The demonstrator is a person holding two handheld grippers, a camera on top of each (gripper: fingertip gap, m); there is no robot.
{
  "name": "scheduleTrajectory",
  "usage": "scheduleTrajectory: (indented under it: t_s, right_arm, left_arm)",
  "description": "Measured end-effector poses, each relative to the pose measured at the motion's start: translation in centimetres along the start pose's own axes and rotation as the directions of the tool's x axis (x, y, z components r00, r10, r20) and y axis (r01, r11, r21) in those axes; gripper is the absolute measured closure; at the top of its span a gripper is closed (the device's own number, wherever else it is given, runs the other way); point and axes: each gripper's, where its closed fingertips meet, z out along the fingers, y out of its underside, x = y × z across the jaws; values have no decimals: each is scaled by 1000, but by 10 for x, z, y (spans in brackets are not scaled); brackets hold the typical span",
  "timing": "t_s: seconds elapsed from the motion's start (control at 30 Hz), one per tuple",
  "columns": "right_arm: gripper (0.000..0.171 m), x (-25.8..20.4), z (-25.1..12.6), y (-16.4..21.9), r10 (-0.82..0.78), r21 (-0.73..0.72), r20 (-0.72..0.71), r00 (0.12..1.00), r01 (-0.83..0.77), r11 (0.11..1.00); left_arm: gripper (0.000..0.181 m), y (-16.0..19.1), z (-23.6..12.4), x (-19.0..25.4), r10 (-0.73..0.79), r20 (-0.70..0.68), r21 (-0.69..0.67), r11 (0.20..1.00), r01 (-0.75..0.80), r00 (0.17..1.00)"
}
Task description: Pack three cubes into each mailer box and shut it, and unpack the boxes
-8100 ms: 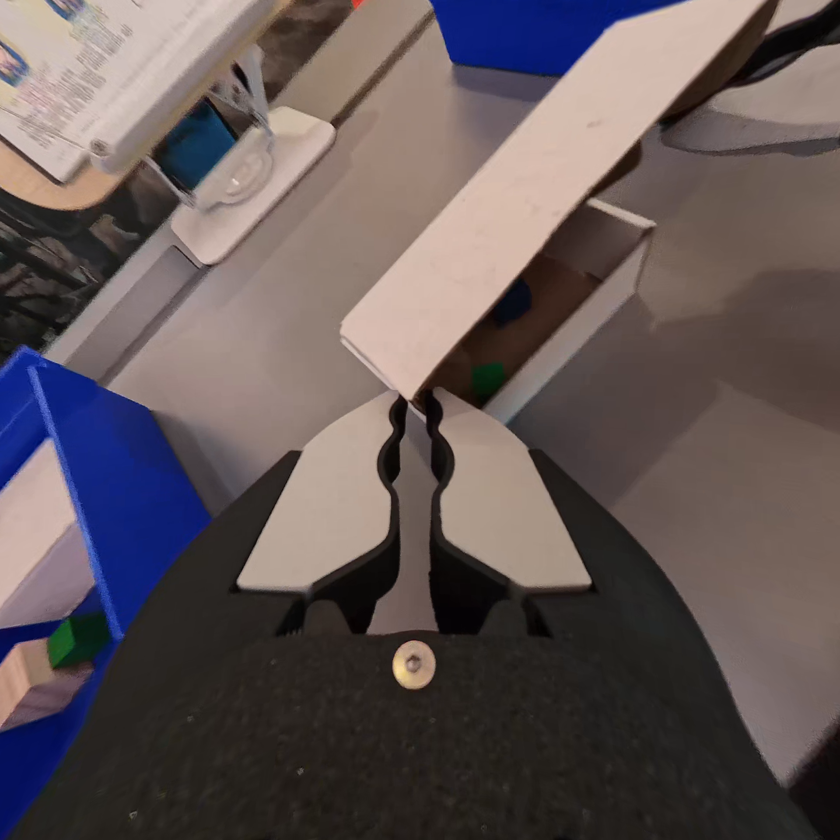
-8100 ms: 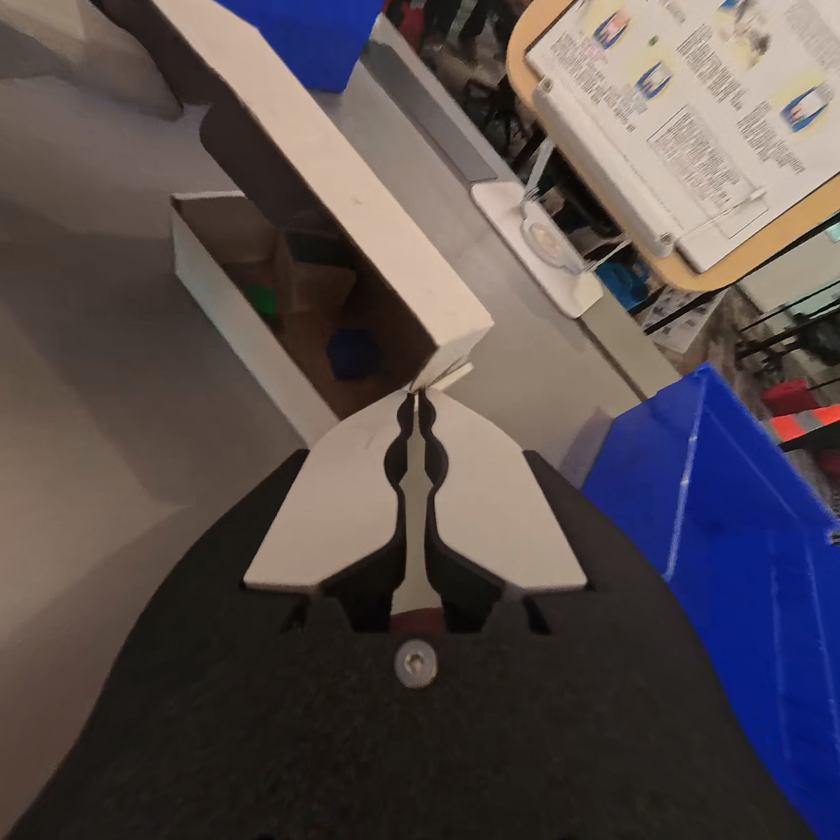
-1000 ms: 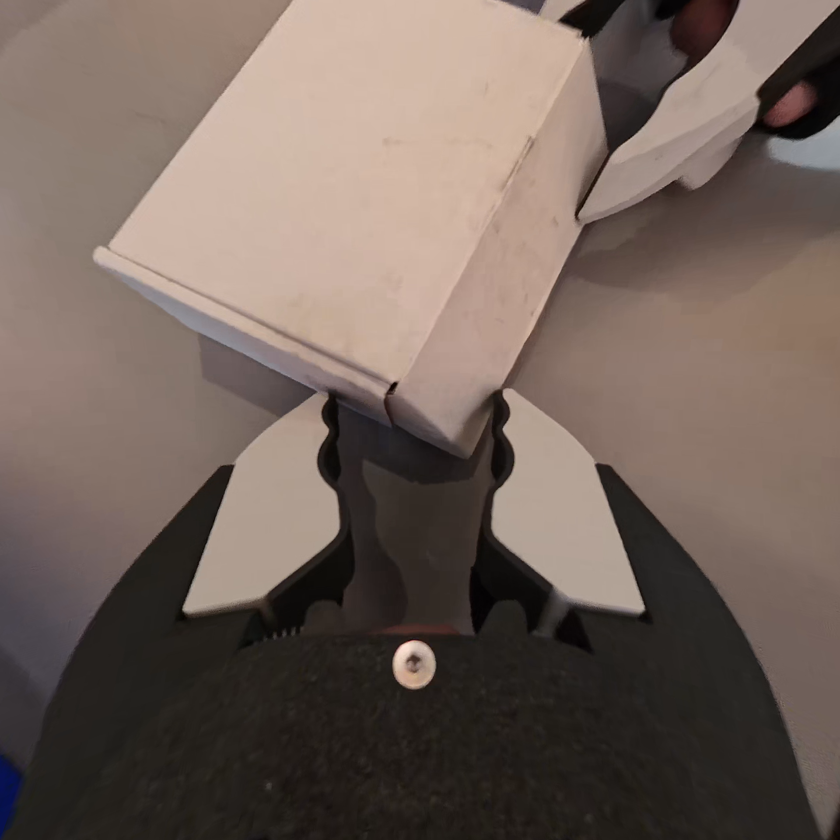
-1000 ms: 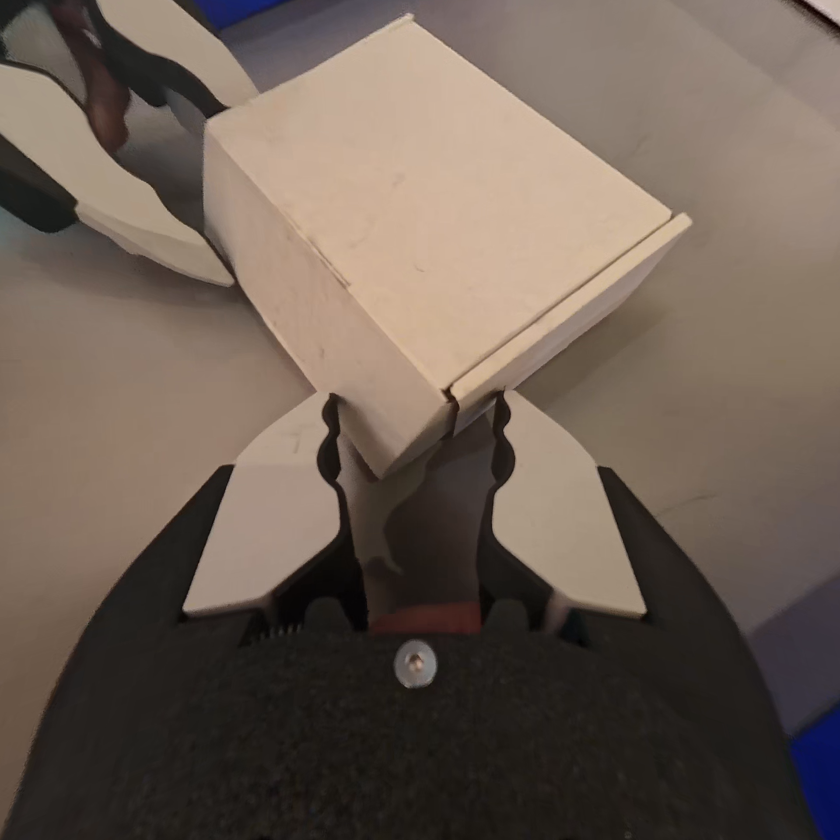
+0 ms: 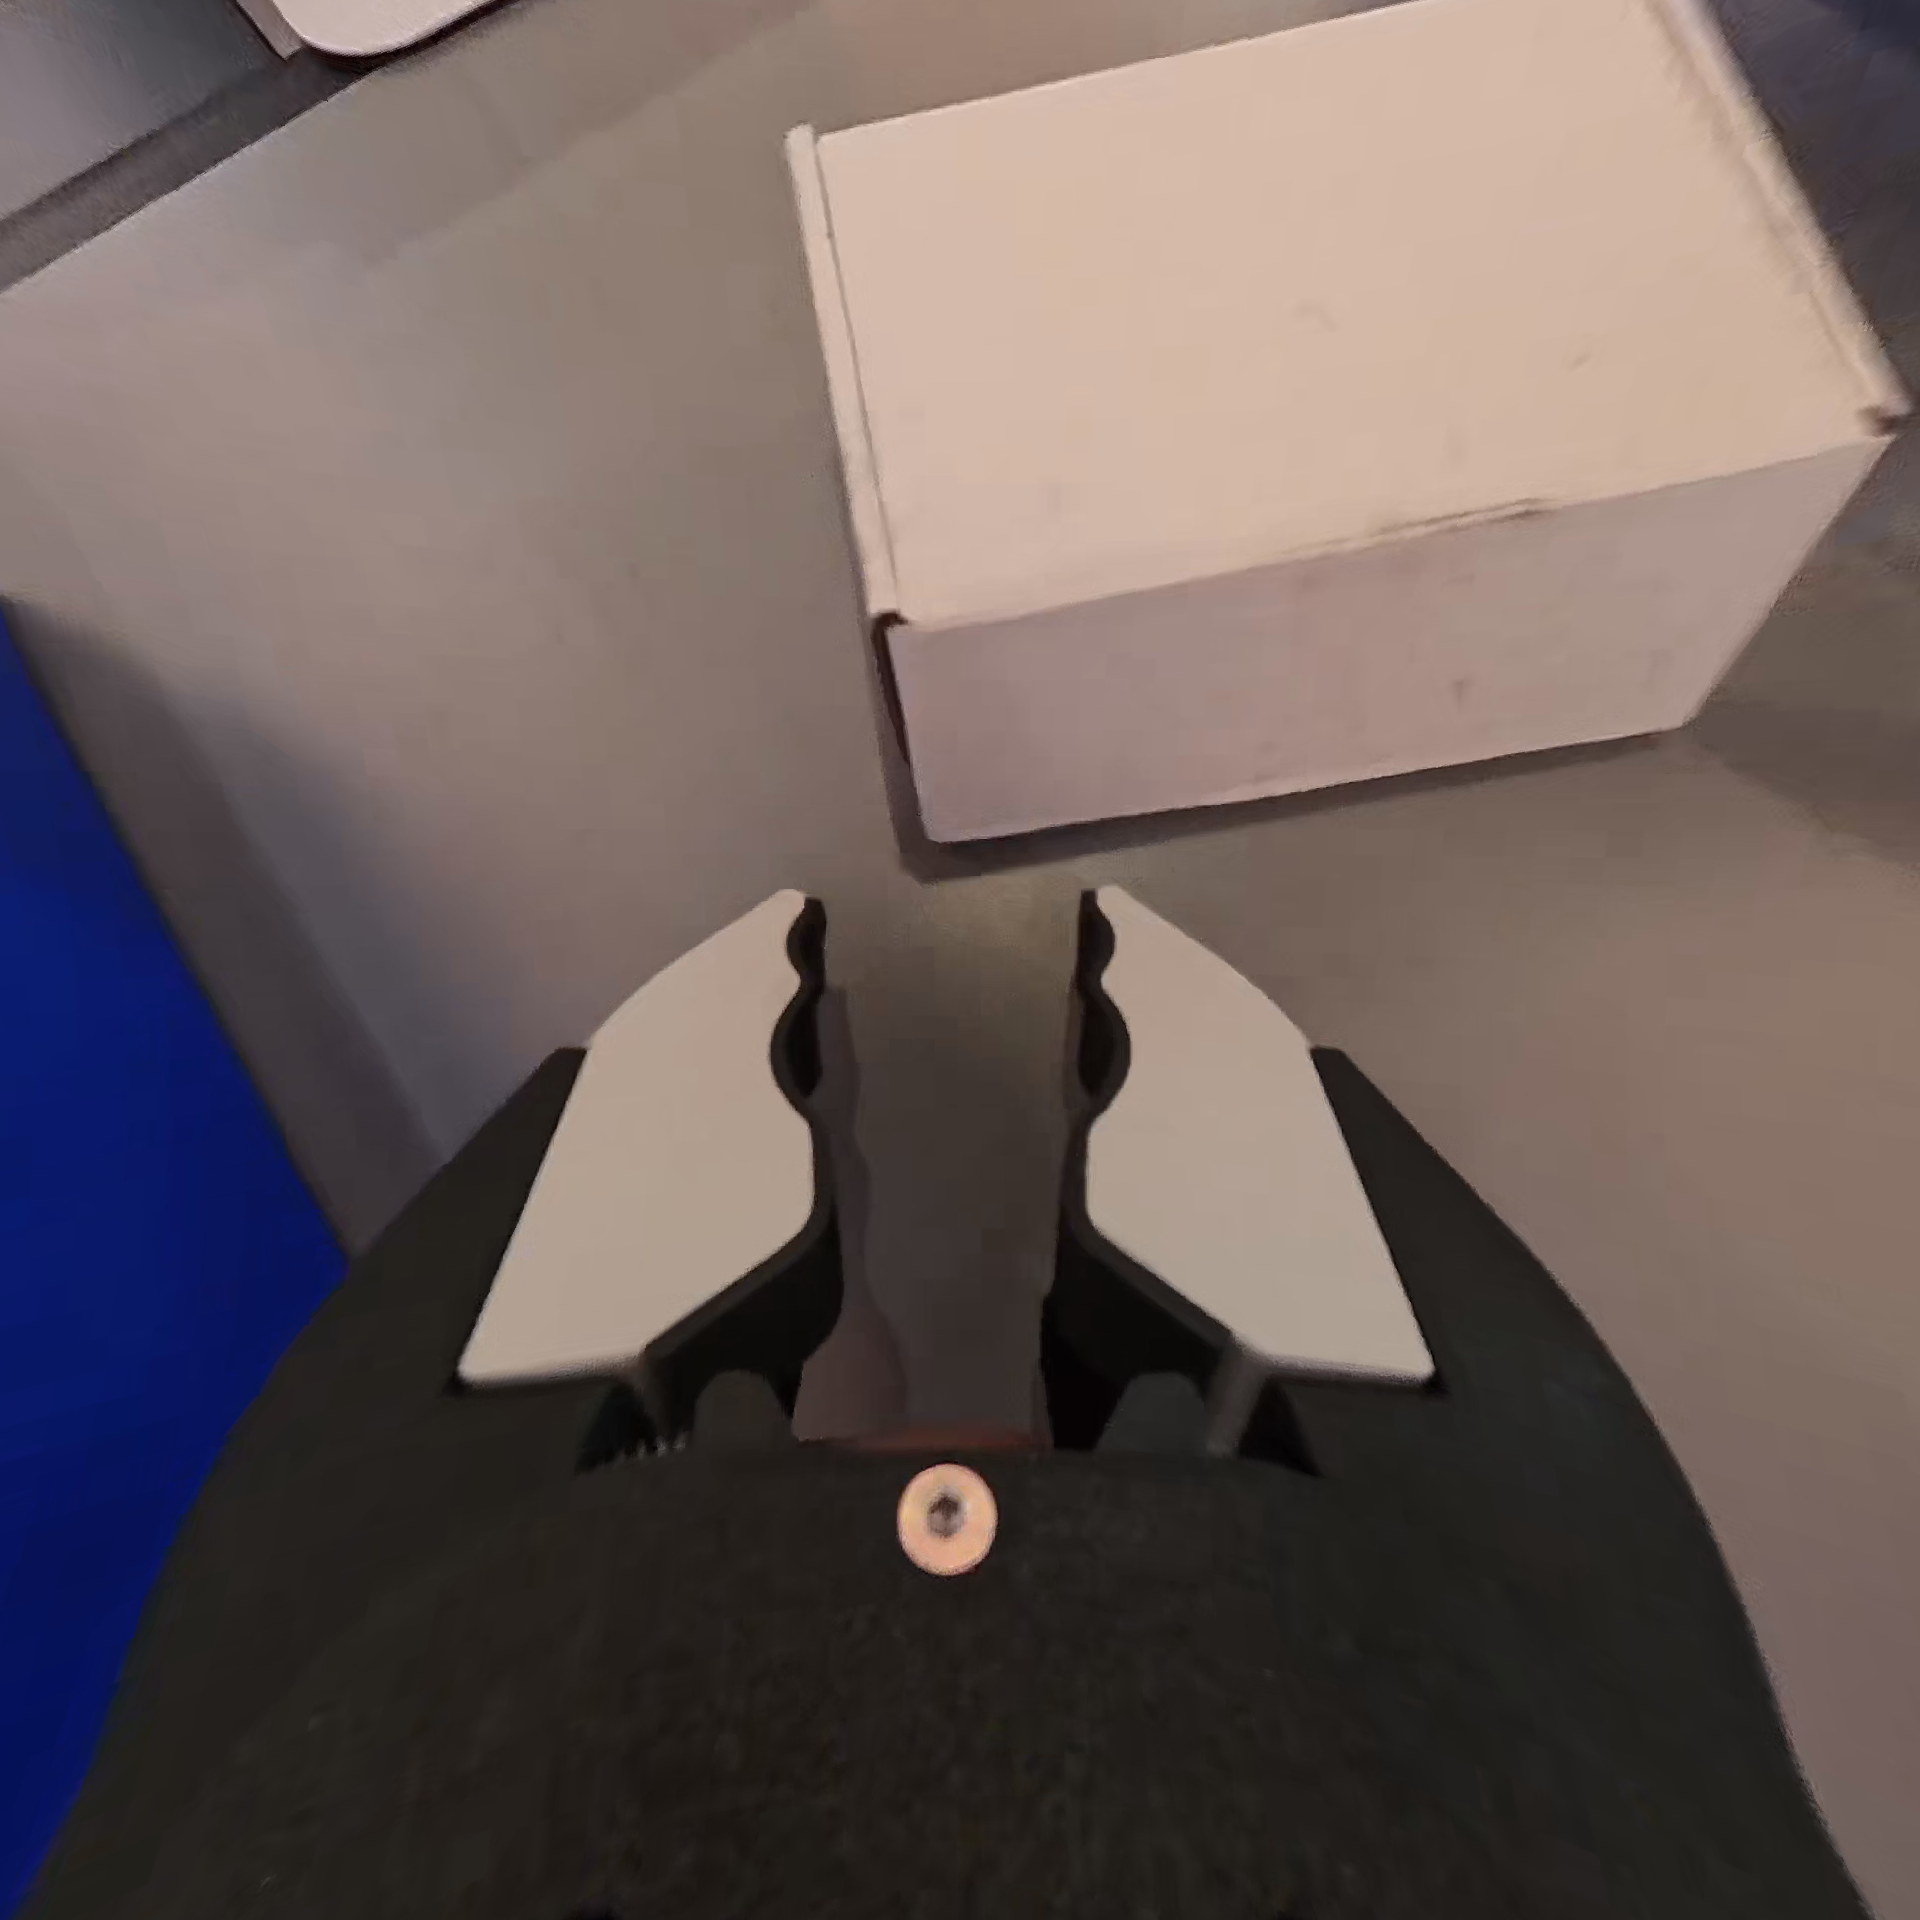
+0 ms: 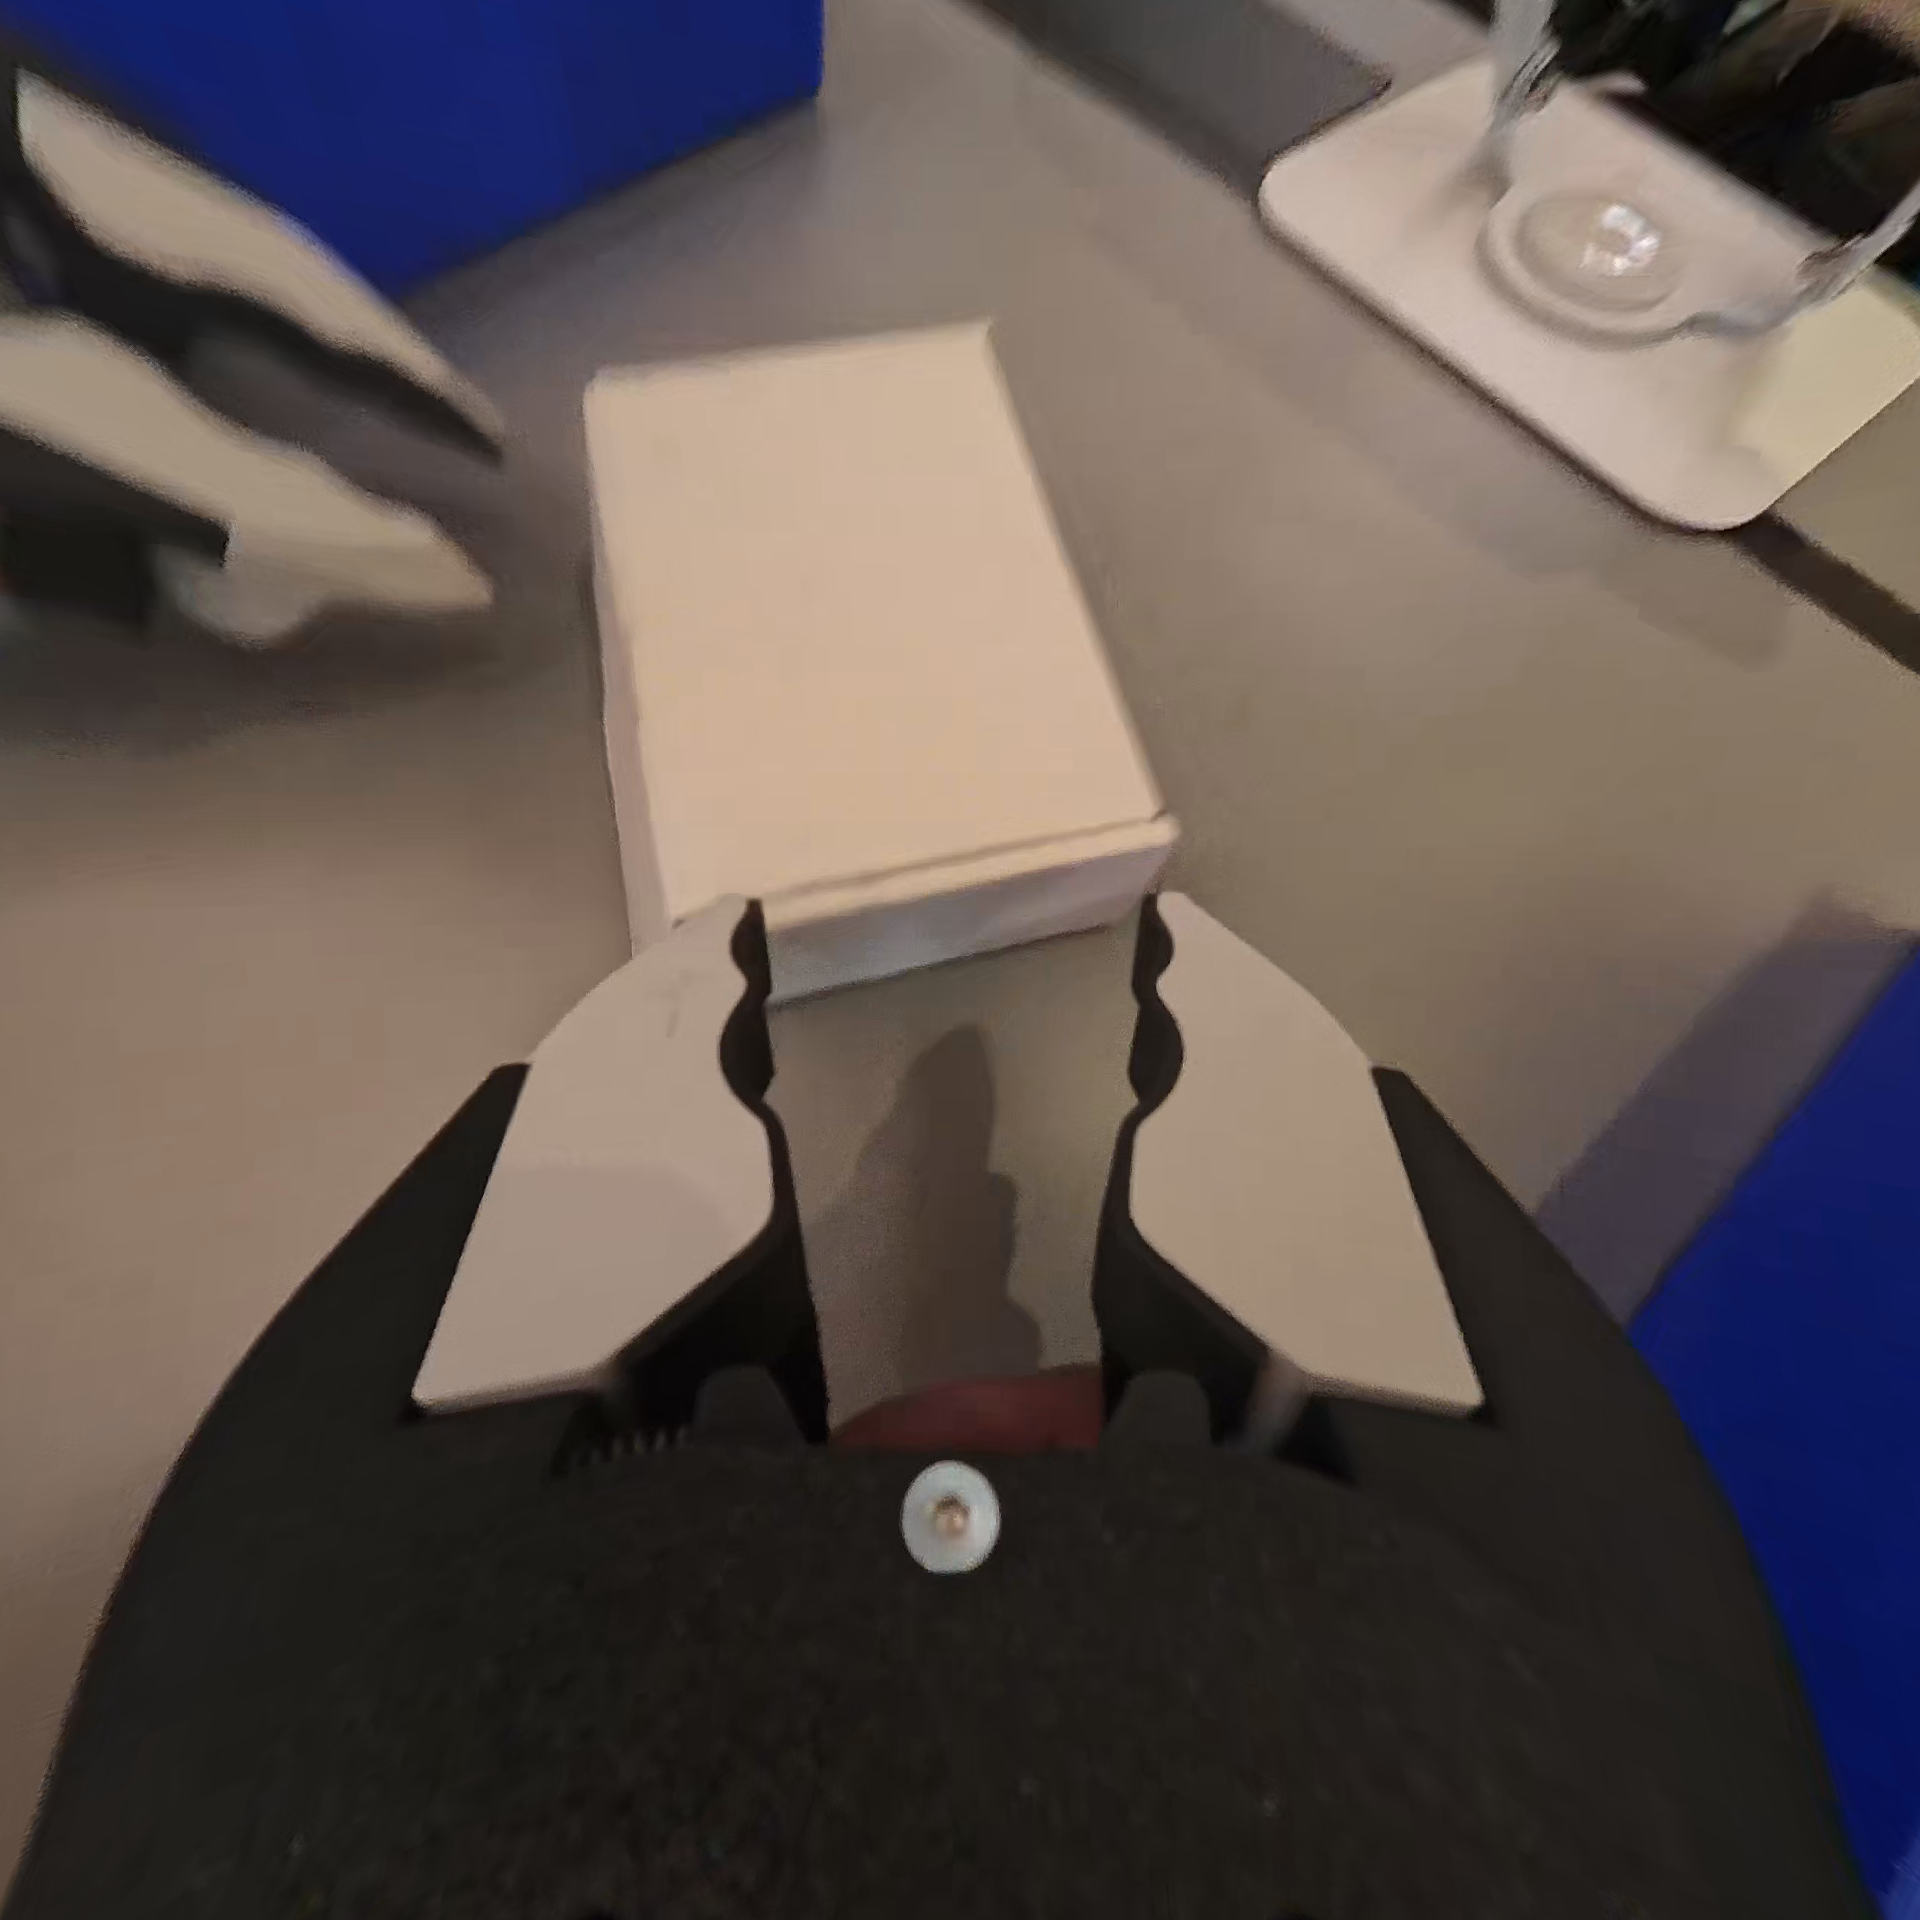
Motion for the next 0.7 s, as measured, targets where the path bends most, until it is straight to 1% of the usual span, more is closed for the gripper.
scheduleTrajectory:
  t_s: [0.03, 0.07, 0.1, 0.17, 0.2, 0.27, 0.33, 0.4, 0.43, 0.47, 0.5, 0.57, 0.7]
  right_arm:
    - [102, 5, -3, -13, 47, 29, 47, 998, -48, 998]
    - [97, 5, -1, -23, 96, 39, 125, 987, -101, 994]
    - [93, 5, 6, -29, 141, 25, 190, 971, -149, 989]
    - [89, 13, 32, -31, 196, -60, 224, 955, -187, 980]
    - [89, 13, 45, -33, 205, -108, 236, 950, -184, 977]
    - [92, 9, 63, -42, 204, -183, 262, 943, -159, 970]
    - [98, 7, 77, -47, 131, -234, 244, 961, -72, 969]
    - [104, 2, 88, -35, 61, -351, 250, 966, 31, 936]
    - [105, -5, 89, -41, 90, -336, 290, 953, 13, 942]
    - [100, -7, 89, -41, 98, -346, 298, 950, 12, 938]
    - [99, -4, 90, -36, 67, -362, 284, 957, 42, 931]
    - [94, -7, 90, -36, 53, -336, 285, 957, 48, 941]
    - [93, -6, 89, -35, 71, -327, 274, 959, 24, 945]
  left_arm:
    - [136, 0, -4, 10, -17, -28, 24, 1000, 18, 999]
    - [136, 0, -6, 25, -18, -76, 36, 999, 21, 997]
    - [135, 2, -4, 40, 3, -120, 26, 1000, 0, 993]
    - [134, 1, 3, 59, 70, -137, 3, 997, -71, 988]
    - [134, -1, 7, 66, 93, -141, -6, 996, -95, 986]
    - [137, -7, 16, 65, 77, -120, -33, 996, -82, 990]
    - [143, -9, 23, 60, 27, -111, -63, 997, -34, 993]
    - [149, -11, 27, 56, -12, -115, -79, 997, 3, 993]
    - [153, -11, 30, 56, -22, -117, -89, 996, 11, 993]
    - [157, -13, 32, 54, -22, -111, -90, 996, 12, 994]
    - [157, -14, 33, 53, -19, -109, -88, 996, 9, 994]
    - [158, -17, 38, 52, -13, -108, -89, 996, 3, 994]
    - [161, -20, 47, 51, 5, -94, -95, 995, -14, 996]
